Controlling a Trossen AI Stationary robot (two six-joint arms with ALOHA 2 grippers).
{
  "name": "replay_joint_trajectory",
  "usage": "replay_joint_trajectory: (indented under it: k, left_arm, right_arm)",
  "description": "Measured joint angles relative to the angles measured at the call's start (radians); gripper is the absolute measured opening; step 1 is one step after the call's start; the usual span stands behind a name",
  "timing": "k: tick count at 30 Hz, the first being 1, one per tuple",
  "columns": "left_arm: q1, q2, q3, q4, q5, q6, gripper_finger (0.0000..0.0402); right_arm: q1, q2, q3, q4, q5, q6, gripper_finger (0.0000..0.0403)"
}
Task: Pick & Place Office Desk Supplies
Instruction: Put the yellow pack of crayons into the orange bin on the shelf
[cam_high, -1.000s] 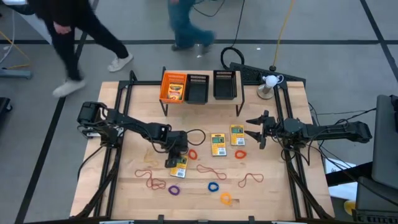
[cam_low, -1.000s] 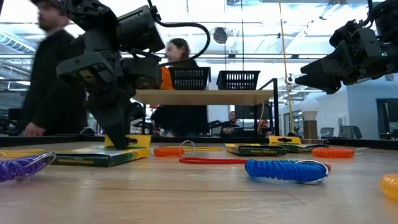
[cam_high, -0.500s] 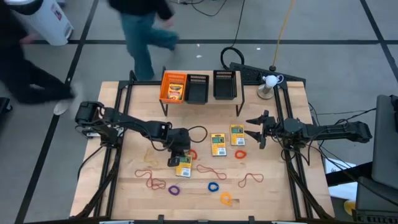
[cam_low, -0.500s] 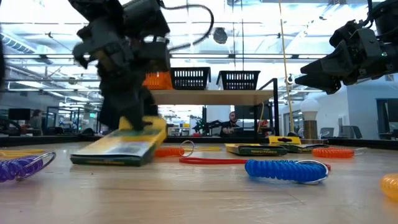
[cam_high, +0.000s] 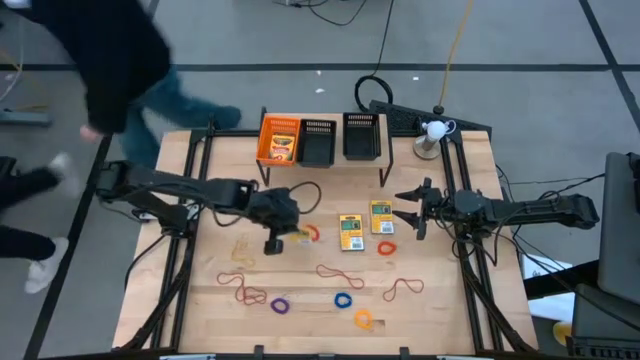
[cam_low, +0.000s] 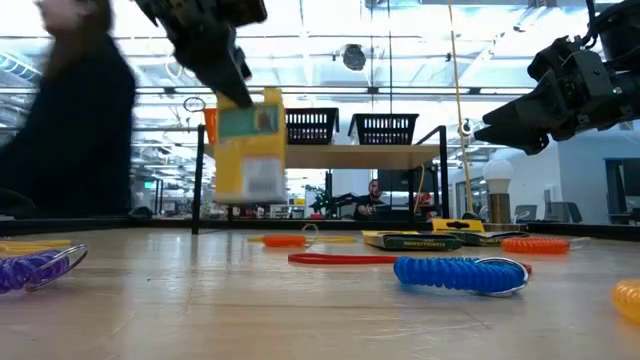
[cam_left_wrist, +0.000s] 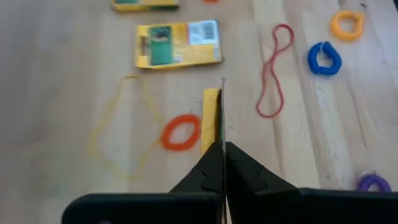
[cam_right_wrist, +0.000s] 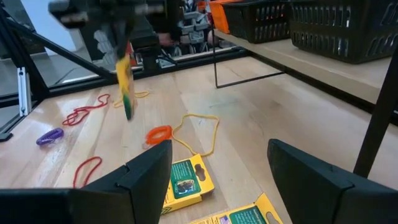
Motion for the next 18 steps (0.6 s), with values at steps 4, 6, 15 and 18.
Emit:
replay_joint_trajectory:
  k: [4,6,15,18]
  left_arm:
    - [0.0,-0.063,0.068,-0.109,-0.092,0.027,0.0]
    - [0.0,-0.088,0.109,-0.156,-0.138,0.044,0.0]
    - [0.007,-0.124,0.323,-0.35,-0.307,0.141,0.0]
    - [0.026,-0.125,0.396,-0.388,-0.353,0.178,0.0]
  right_arm:
    - [0.0,0.0,0.0,0.003,0.0,0.0,0.0254]
    - [0.0,0.0,0.0,0.011,0.0,-0.001,0.0254]
    - [0.0,0.002,0.0,0.035,0.0,-0.008,0.0254]
    - [0.0,0.002,0.0,0.037,0.0,-0.008,0.0254]
